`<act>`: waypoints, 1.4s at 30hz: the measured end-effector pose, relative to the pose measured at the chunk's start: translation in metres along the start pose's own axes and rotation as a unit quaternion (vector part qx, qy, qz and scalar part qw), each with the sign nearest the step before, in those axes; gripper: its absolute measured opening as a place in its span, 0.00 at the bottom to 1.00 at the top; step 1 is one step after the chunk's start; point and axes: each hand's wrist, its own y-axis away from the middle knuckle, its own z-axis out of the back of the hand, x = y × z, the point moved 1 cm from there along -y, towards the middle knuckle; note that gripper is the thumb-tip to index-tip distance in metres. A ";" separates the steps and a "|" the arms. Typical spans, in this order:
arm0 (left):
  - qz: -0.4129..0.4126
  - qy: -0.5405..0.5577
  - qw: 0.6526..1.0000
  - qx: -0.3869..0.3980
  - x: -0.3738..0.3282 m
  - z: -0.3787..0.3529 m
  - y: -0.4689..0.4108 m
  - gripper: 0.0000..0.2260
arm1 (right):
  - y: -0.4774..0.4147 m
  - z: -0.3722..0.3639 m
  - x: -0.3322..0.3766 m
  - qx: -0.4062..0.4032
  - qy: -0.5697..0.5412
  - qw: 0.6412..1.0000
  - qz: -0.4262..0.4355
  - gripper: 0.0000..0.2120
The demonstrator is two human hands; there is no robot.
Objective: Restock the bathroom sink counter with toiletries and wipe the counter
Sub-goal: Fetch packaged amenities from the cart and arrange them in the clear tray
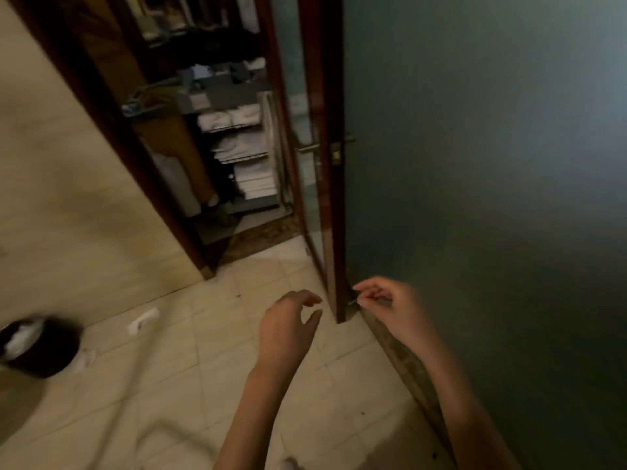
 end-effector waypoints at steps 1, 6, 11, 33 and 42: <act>0.011 0.001 1.000 -0.010 0.011 0.008 0.000 0.08 | -0.008 -0.011 0.010 0.007 0.015 1.000 0.014 0.09; 0.048 0.008 0.997 -0.057 0.060 0.053 -0.004 0.09 | -0.038 -0.065 0.062 0.041 0.053 0.995 0.071 0.09; 0.059 0.002 0.993 -0.102 0.100 0.098 -0.016 0.10 | -0.064 -0.106 0.107 0.054 0.081 0.990 0.107 0.10; 0.058 0.019 0.992 -0.111 0.236 0.164 -0.102 0.11 | -0.184 -0.226 0.166 0.041 0.085 0.988 0.124 0.09; 0.042 0.018 0.989 -0.140 0.260 0.173 -0.212 0.11 | -0.301 -0.239 0.172 0.029 0.047 0.988 0.142 0.09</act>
